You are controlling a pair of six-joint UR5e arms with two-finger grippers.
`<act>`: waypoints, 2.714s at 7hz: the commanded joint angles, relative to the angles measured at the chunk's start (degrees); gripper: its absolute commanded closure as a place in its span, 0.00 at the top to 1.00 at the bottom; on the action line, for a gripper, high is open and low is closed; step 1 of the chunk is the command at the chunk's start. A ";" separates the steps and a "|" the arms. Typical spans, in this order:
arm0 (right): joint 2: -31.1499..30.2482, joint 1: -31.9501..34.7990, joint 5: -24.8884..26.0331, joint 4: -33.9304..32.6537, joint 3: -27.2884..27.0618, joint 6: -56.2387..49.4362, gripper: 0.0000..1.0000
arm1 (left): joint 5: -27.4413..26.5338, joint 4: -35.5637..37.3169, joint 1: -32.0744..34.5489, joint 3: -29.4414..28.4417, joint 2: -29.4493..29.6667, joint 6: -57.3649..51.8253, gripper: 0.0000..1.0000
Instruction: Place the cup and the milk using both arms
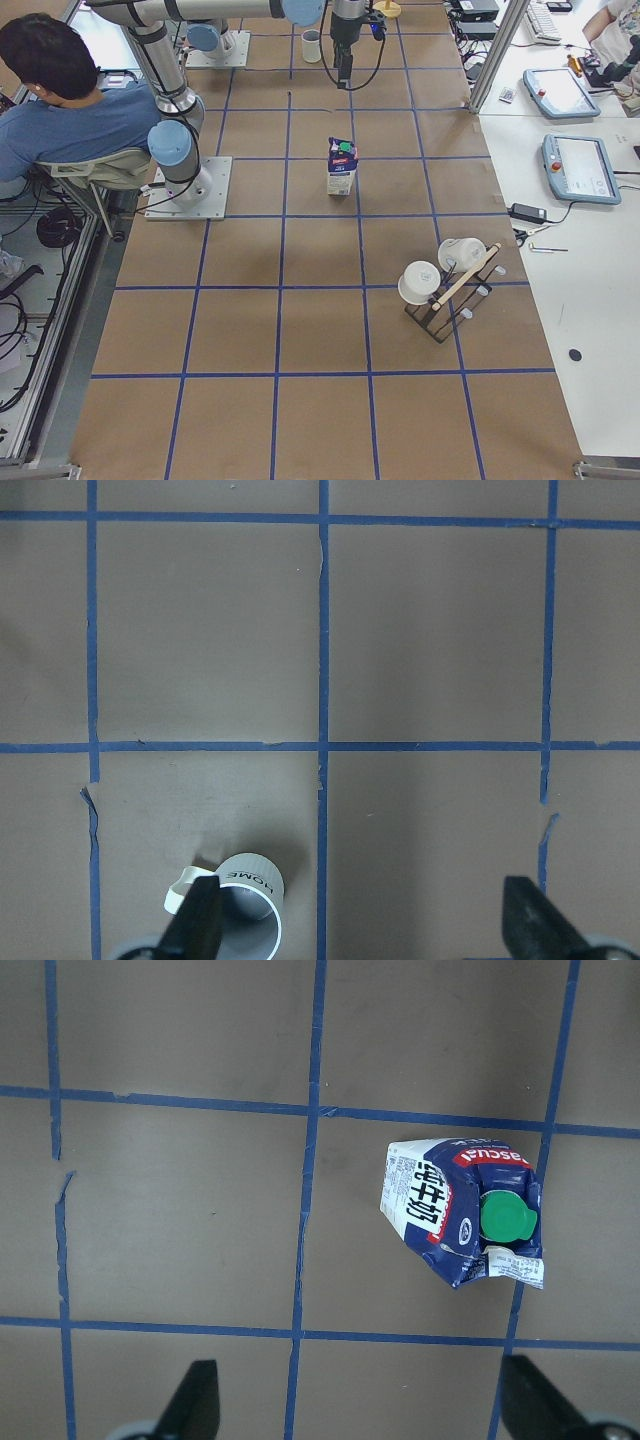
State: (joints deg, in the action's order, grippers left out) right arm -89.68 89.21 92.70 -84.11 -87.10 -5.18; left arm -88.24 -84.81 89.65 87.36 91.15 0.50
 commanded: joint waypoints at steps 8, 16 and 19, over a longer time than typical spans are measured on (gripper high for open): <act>0.03 0.00 0.02 0.00 0.00 0.00 1.00 | 0.00 0.00 -0.09 0.00 0.00 -0.06 1.00; 0.03 -0.44 0.02 0.61 0.00 -0.62 1.00 | 0.00 -1.42 -0.87 16.30 -2.29 -2.96 1.00; 0.73 -4.37 -0.07 -0.61 -0.87 -0.70 1.00 | -2.80 8.47 -2.80 30.80 -1.41 -3.14 1.00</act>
State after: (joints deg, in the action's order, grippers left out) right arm -89.23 87.06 92.67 -84.50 -87.32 -5.86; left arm -89.86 -81.30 87.81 112.22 89.64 -2.39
